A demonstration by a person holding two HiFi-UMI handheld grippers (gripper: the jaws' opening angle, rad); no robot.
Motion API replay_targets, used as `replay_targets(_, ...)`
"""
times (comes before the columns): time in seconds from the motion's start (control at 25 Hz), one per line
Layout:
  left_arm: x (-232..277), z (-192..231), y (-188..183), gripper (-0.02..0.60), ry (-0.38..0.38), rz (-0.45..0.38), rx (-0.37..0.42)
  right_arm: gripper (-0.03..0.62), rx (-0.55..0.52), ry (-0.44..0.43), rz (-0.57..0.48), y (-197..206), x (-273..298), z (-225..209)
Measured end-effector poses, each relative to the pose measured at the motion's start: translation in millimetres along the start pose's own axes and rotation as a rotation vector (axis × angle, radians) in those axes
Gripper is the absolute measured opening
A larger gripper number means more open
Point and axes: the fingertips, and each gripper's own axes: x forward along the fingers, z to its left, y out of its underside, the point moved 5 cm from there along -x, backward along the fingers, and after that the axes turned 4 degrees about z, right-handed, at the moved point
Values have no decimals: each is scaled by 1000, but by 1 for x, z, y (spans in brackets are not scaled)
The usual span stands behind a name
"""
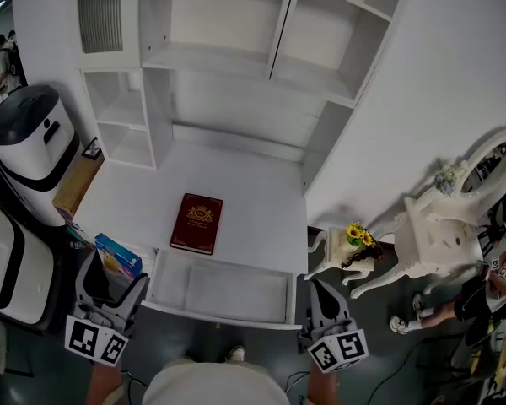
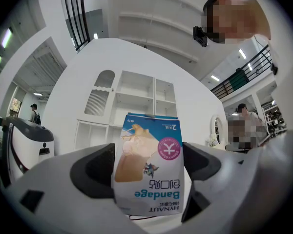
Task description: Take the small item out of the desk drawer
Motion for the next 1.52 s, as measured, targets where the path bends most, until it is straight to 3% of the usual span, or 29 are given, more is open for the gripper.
replay_targets(1.52,-19,1,-2,437,32,-20,-31,9,-30,16,13,5,-18,29)
